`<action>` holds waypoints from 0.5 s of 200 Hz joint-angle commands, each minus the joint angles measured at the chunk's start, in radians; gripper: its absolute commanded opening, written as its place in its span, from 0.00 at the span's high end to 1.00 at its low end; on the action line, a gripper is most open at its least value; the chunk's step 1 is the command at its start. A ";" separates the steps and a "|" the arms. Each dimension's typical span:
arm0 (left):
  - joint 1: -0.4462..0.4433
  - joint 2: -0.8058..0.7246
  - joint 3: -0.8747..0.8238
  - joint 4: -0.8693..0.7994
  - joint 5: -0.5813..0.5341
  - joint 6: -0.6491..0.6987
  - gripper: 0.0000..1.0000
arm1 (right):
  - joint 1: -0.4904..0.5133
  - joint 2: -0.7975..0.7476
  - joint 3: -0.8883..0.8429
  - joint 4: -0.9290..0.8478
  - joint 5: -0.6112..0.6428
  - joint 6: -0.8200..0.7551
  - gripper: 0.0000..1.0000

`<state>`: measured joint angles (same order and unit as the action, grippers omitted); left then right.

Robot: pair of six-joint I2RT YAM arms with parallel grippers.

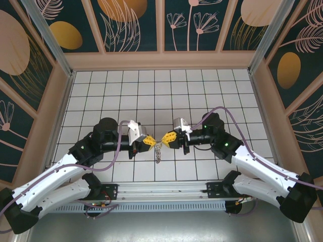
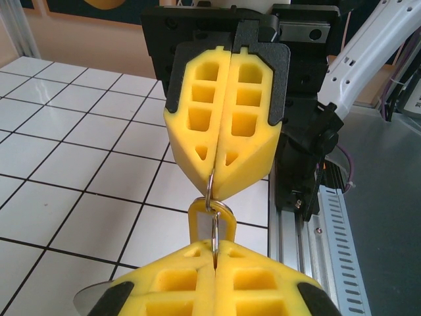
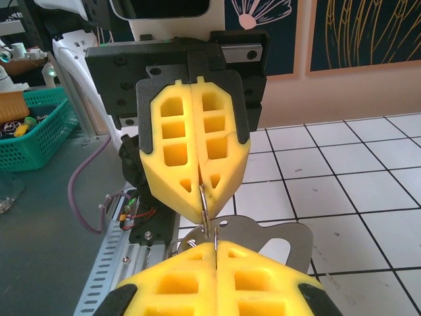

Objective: Put the keys on the keyring

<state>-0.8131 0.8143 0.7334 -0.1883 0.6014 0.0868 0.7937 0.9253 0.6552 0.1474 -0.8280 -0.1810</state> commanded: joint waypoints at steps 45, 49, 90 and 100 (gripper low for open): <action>-0.004 0.005 0.032 0.009 0.010 0.019 1.00 | 0.012 0.014 0.004 0.021 -0.051 -0.004 1.00; -0.003 0.005 0.032 0.009 0.010 0.018 1.00 | 0.013 0.016 0.004 0.023 -0.051 -0.003 1.00; -0.004 -0.001 0.030 0.009 0.008 0.018 1.00 | 0.012 0.017 0.000 0.039 -0.034 0.007 1.00; -0.004 -0.001 0.031 0.008 0.010 0.019 1.00 | 0.011 0.012 -0.004 0.044 -0.028 0.012 1.00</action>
<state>-0.8131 0.8169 0.7334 -0.1879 0.6014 0.0868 0.8001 0.9417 0.6552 0.1478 -0.8577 -0.1802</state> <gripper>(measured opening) 0.044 0.049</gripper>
